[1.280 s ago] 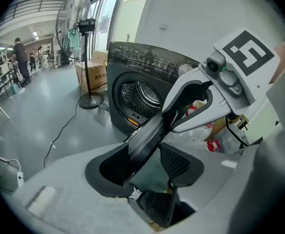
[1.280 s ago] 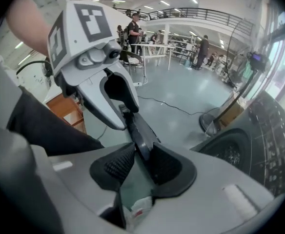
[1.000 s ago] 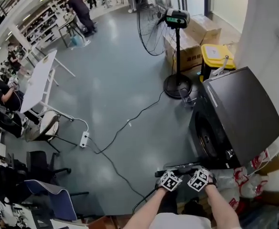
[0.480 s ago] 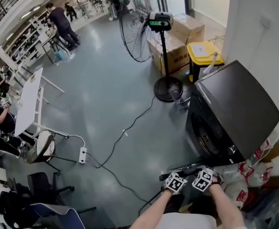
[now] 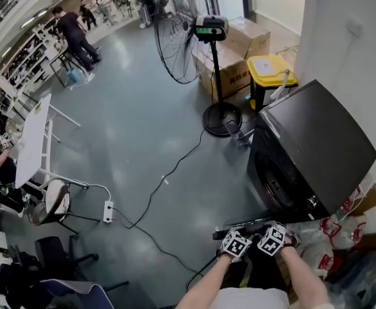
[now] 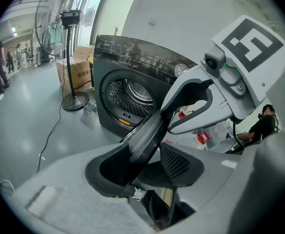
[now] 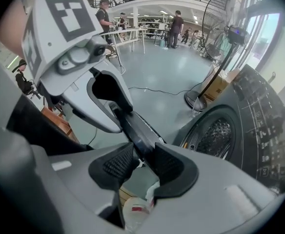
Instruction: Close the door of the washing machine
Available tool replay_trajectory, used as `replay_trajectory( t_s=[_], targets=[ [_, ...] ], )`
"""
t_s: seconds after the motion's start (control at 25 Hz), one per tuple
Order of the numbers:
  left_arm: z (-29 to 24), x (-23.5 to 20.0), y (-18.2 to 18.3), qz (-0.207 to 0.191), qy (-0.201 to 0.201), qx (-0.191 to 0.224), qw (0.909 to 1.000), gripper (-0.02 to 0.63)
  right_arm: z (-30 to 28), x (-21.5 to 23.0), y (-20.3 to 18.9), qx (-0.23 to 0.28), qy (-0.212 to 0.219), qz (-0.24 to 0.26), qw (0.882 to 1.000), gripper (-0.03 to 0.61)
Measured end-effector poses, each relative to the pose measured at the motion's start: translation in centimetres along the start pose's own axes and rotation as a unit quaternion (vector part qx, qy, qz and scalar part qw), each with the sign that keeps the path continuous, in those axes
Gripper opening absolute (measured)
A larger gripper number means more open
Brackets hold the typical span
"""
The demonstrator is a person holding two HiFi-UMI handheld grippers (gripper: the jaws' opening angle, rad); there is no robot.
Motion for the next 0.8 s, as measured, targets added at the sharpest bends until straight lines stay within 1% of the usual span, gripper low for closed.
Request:
replay_trajectory(
  t_s=[0.2, 0.4, 0.52, 0.6, 0.8],
  targets=[
    [-0.3, -1.3, 1.4, -0.012, 0.001, 0.012, 0.9999, 0.213, -1.2, 1.1, 0.5, 0.013, 0.003, -0.014, 1.000, 0.135],
    [-0.9, -2.4, 3.1, -0.028, -0.012, -0.005, 0.9995, 0.218, -1.3, 2.6, 1.0, 0.021, 0.005, -0.035, 0.999, 0.132],
    [-1.3, -3.3, 4.2, -0.052, -0.026, -0.005, 0.9983, 0.218, -1.3, 3.5, 1.3, 0.024, -0.004, -0.055, 0.998, 0.130],
    [-1.4, -3.8, 5.1, -0.065, -0.032, 0.000, 0.9974, 0.216, -1.5, 4.3, 1.6, 0.020, -0.009, -0.070, 0.997, 0.130],
    [-2.1, -4.8, 6.2, -0.077, -0.043, -0.015, 0.9960, 0.218, -2.4, 5.6, 2.0, 0.001, 0.009, -0.087, 0.996, 0.130]
  ],
)
Point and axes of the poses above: the fingertips, and each gripper's own axes: z backward along the fingers, x to its right, y out of its top, the point moved 5 cm from there along z, backward along the fingers, and after that the axes turned 12 degrees about z, right-handed, at the moved point
